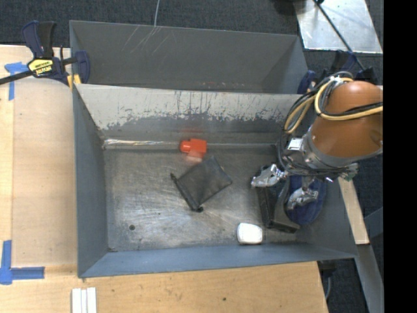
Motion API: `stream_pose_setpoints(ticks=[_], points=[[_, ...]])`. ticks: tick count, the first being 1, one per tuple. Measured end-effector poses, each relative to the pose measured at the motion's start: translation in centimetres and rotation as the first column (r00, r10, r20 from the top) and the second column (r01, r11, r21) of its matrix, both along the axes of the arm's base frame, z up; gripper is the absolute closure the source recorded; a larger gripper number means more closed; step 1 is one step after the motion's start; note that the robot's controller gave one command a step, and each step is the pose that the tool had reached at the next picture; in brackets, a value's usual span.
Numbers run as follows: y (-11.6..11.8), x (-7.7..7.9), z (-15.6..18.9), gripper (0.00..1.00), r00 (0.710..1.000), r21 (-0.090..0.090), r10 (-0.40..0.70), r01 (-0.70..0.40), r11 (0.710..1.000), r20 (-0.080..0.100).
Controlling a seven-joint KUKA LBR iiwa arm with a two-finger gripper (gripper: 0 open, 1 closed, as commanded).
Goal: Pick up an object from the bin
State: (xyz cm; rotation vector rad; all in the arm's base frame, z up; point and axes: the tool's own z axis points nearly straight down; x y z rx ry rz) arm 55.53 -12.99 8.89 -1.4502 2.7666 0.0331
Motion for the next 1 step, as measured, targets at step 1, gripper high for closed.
stream_pose_setpoints(ticks=[1], points=[[-0.12, -0.04, 0.05, 1.0, 1.0, -0.002, -0.001, 0.001, 1.0, -0.004]])
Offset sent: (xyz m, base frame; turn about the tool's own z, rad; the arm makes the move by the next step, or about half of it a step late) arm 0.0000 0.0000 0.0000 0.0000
